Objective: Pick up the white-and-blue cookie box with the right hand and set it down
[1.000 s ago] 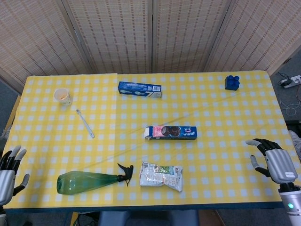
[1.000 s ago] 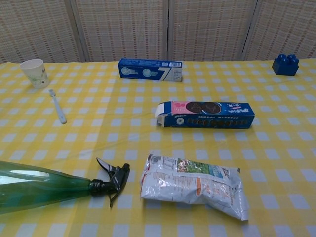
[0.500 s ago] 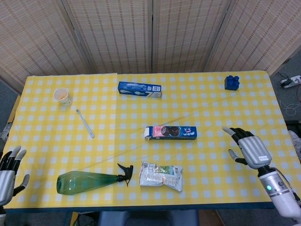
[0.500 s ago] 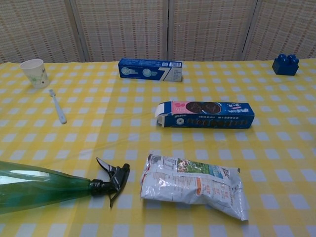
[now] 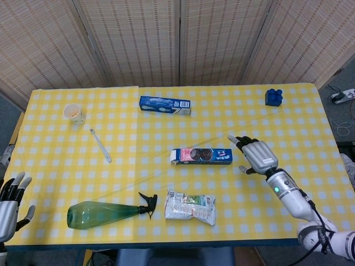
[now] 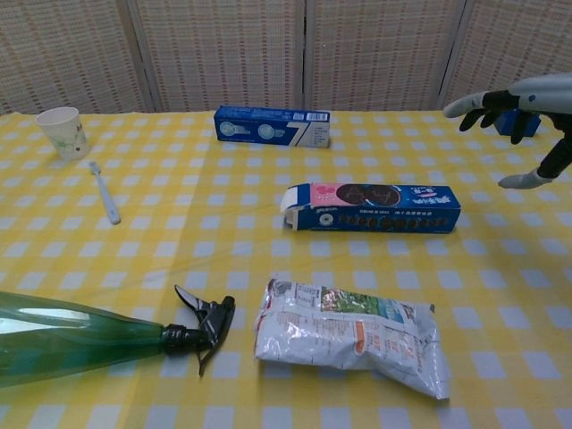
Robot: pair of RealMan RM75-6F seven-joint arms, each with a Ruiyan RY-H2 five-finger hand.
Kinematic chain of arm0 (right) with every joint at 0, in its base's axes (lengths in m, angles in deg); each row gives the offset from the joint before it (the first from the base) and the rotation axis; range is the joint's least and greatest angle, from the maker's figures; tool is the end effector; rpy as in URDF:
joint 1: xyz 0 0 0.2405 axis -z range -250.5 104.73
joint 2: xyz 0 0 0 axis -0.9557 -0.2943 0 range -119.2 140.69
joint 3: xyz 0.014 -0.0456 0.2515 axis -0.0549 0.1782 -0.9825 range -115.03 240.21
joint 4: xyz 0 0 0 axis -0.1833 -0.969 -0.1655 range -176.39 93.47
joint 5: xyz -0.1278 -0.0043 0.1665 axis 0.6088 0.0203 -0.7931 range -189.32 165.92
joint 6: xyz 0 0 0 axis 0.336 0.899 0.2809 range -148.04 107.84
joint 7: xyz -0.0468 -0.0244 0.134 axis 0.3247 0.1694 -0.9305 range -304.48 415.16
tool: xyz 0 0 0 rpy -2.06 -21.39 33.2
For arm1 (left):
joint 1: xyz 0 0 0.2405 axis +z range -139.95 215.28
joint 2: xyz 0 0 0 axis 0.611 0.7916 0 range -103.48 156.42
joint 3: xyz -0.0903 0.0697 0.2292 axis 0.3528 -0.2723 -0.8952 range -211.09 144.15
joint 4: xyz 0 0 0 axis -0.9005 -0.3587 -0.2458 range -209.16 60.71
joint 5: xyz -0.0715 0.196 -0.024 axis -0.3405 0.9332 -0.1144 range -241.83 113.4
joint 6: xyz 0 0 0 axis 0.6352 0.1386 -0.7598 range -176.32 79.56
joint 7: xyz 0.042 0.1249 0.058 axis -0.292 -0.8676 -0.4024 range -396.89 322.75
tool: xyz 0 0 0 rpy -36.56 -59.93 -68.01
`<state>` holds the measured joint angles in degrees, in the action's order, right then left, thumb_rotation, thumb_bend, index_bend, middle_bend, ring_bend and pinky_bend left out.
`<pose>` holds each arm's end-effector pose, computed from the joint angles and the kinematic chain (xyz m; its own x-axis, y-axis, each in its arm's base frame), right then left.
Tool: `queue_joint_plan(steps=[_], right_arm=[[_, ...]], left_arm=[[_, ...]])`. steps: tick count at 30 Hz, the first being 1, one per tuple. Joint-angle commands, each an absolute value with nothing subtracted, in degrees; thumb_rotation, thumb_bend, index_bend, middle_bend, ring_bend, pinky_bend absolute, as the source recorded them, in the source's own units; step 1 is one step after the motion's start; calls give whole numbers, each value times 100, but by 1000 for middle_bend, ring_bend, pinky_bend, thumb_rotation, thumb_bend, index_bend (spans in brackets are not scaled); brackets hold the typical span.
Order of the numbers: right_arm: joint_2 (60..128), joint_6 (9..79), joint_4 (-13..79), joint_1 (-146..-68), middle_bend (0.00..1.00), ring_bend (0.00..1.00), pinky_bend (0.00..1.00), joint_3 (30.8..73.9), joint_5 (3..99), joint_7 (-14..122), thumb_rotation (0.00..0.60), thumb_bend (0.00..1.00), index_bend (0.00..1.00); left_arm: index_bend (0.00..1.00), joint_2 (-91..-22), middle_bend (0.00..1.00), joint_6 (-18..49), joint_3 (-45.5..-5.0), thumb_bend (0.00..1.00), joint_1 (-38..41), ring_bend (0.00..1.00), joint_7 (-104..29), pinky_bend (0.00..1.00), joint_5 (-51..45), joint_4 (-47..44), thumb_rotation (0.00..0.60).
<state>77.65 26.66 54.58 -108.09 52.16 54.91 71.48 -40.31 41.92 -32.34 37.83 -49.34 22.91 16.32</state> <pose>-0.2045 -0.3293 0.0788 0.5330 -0.3297 0.7792 -0.8394 -0.3213 0.4383 -0.3220 0.1470 0.1539 0.5728 -0.0121 0.8196 0.8187 0.0565 -0.5714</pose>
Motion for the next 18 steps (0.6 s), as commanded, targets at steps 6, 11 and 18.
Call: queue_joint_plan(steps=[6,11,18], right_arm=[[8540,2164,4609,-11441,154,138,296,5276,4504,7739,600,225,68],[8886,2028,4186,-11687,154,138,296,5343,4107,7875,600,227,93],[9233,1886,3745,-11940,160,137,296,5468,3751,7962,600,237,173]], left_arm=[[183,-4052,72,4224,-3228,372,3812,95,-4857,20,2265,1566,600],[183,-4070,72,4202,-3228,372,3825,95,-4796,20,2222,1492,600],[183,-4082,72,4192,-3213,373,3820,95,-4745,20,2207,1438,600]])
